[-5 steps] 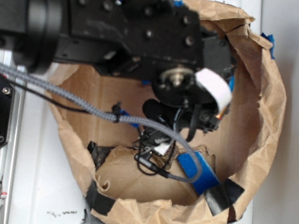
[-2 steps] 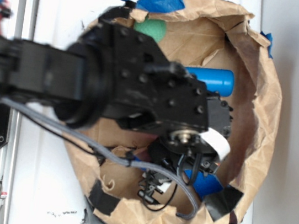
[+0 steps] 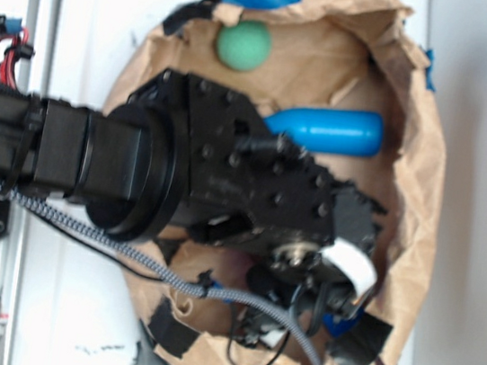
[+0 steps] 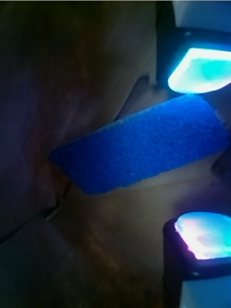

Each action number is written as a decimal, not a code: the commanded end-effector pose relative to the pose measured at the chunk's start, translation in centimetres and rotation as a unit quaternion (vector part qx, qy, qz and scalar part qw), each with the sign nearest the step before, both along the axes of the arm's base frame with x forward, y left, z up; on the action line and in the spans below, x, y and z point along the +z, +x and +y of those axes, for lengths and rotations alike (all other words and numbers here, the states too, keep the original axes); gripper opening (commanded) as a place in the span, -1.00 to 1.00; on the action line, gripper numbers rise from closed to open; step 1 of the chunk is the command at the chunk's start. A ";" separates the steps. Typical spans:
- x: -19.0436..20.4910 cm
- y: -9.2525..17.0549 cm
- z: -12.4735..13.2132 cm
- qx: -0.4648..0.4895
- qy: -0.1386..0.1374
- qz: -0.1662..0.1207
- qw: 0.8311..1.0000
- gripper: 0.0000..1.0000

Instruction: Grab the blue sponge.

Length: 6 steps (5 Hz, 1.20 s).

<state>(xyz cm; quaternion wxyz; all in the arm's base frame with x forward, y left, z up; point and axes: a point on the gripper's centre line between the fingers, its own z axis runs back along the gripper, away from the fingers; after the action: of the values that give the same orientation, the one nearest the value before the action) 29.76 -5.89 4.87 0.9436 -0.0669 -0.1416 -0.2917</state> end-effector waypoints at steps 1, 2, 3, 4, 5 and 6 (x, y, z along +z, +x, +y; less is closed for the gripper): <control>1.8 0.5 -1.7 -0.031 -0.022 -0.065 0.997 1.00; 1.7 0.2 -2.1 -0.029 -0.019 -0.067 0.997 1.00; 0.8 1.5 -1.8 -0.018 -0.010 -0.056 0.998 1.00; -0.1 1.8 -1.7 -0.010 -0.001 -0.051 0.999 1.00; -1.1 3.3 -1.0 0.004 0.009 -0.042 0.999 1.00; -1.3 2.5 -1.2 0.009 0.006 -0.039 0.999 -1.00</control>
<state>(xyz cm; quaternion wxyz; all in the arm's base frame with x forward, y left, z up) 32.16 -6.11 2.56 0.9455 -0.0475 -0.1654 -0.2764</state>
